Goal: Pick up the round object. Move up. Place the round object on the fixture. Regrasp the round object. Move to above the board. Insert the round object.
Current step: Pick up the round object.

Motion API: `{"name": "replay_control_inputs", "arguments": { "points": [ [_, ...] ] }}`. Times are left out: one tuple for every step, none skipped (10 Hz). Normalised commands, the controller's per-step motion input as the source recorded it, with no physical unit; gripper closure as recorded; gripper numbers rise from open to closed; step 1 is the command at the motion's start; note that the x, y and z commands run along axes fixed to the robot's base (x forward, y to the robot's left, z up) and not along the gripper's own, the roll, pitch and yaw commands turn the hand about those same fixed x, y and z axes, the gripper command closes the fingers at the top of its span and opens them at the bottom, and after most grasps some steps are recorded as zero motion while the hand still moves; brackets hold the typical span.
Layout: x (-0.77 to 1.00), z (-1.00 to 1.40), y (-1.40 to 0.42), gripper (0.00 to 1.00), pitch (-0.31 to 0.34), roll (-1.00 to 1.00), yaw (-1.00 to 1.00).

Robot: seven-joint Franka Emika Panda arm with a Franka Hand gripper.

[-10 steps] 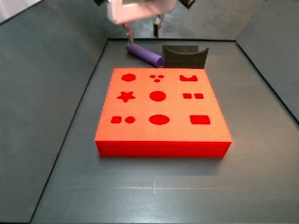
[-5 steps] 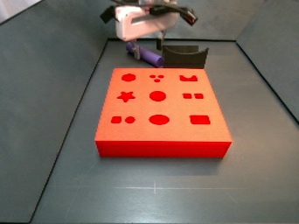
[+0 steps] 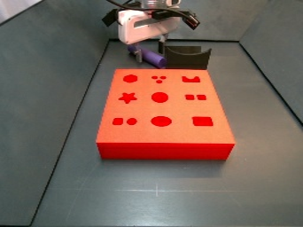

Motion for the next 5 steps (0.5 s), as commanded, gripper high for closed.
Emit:
{"name": "replay_control_inputs", "arguments": {
  "points": [
    [0.0, -0.13, 0.0, 0.0, -0.073, 0.0, 0.0],
    [0.0, -0.3, 0.0, 0.0, -0.166, -0.02, 0.0],
    [0.0, -0.08, -0.05, 0.0, -0.04, 0.0, 0.04],
    [0.0, 0.0, 0.0, 1.0, 0.0, 0.0, 0.0],
    [0.0, 0.0, 0.0, 1.0, 0.0, 0.0, 0.0]
  ]
}}
